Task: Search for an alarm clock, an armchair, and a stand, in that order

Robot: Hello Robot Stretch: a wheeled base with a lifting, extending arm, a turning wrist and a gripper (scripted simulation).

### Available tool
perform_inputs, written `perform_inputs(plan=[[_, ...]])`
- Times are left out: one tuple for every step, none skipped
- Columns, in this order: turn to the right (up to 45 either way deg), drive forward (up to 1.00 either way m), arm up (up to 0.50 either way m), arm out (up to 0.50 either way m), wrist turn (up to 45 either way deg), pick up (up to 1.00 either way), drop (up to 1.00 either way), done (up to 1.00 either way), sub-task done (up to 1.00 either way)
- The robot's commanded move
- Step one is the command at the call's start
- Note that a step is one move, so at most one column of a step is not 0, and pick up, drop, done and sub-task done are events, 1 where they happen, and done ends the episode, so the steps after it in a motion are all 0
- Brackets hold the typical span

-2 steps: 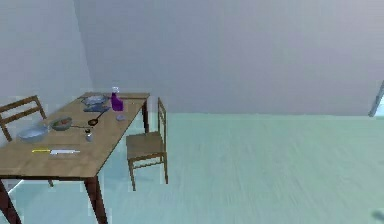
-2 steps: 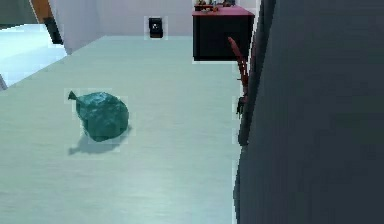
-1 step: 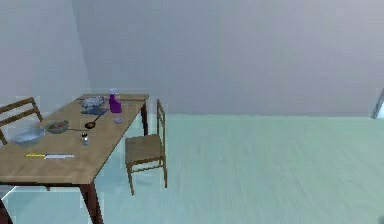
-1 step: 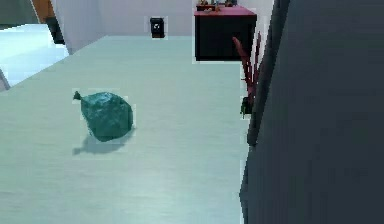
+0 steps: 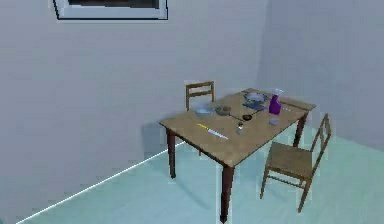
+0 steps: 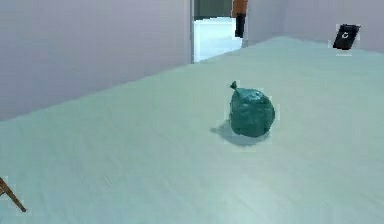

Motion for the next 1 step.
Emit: perform_inputs(plan=[[-36.0, 0.00, 0.00, 0.00, 0.0, 0.00, 0.00, 0.00, 0.00]])
